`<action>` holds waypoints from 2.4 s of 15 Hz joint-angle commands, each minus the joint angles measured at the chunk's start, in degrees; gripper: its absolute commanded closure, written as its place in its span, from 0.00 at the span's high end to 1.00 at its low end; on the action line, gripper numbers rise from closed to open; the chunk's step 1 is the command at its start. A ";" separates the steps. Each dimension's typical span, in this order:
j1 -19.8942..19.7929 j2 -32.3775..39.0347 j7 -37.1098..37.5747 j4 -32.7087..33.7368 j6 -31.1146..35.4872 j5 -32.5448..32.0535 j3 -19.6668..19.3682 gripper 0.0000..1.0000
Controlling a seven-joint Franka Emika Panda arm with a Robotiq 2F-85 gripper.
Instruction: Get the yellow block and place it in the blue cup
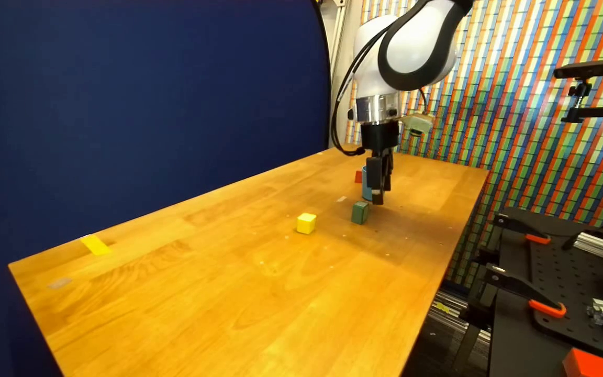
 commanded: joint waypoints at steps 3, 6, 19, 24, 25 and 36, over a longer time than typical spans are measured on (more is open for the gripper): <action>1.22 10.36 -0.85 10.54 0.18 0.60 3.33 1.00; 3.83 12.53 0.50 12.37 2.46 -3.16 2.67 1.00; 7.82 18.98 -0.30 18.80 3.63 -6.58 4.26 1.00; 9.74 19.95 0.07 20.46 3.81 -8.53 3.97 1.00; 10.05 20.20 0.12 20.90 3.69 -9.03 3.87 1.00; 11.70 21.72 0.51 24.00 3.75 -12.05 3.45 0.67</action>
